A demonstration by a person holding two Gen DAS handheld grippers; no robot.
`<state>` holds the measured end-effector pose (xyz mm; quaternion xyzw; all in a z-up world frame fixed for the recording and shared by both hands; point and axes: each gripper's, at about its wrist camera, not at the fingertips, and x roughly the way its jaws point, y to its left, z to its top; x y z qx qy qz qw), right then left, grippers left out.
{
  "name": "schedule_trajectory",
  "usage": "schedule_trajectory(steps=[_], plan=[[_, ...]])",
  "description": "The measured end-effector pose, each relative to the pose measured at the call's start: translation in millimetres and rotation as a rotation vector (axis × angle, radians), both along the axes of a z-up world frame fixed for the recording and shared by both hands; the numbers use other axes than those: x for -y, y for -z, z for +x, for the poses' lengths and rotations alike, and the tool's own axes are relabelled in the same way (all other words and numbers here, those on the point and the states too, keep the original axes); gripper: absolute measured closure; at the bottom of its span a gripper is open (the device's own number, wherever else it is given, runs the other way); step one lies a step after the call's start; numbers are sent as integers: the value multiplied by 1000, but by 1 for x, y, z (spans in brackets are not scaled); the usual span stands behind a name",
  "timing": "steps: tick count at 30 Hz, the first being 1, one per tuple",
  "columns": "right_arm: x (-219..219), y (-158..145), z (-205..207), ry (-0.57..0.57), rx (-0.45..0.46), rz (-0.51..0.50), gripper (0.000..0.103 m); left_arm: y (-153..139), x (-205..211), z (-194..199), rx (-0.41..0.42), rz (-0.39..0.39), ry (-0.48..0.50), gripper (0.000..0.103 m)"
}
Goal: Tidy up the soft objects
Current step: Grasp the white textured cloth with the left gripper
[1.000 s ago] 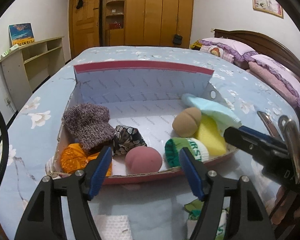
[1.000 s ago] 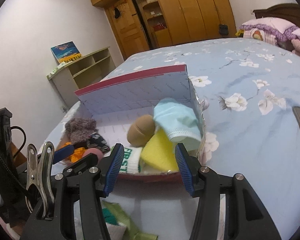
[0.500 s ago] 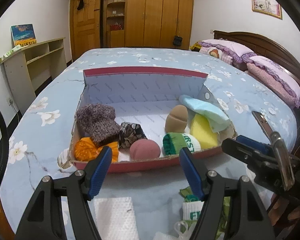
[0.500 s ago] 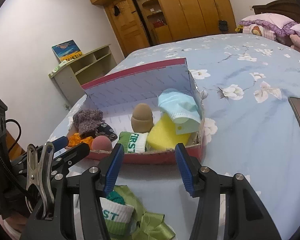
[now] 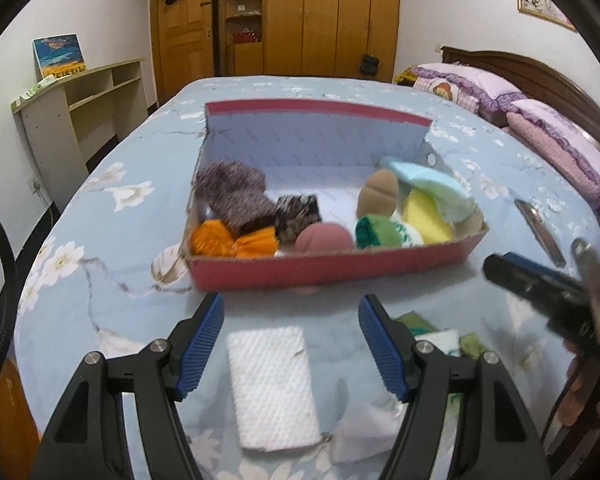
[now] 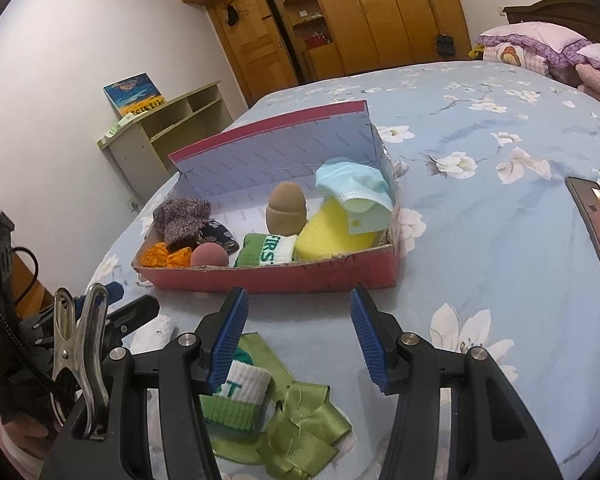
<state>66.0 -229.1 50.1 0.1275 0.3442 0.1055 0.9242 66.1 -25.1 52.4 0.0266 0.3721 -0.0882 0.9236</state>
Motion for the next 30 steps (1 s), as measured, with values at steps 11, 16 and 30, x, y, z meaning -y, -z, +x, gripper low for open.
schedule_trajectory(steps=[11, 16, 30], plan=[[2, 12, -17, -54, -31, 25, 49, 25, -12, -5, -56, 37, -68, 30], [2, 17, -19, -76, -40, 56, 49, 38, -18, -4, -94, 23, -82, 30], [-12, 18, -24, -105, -46, 34, 49, 61, -26, -2, -118, -39, -113, 23]])
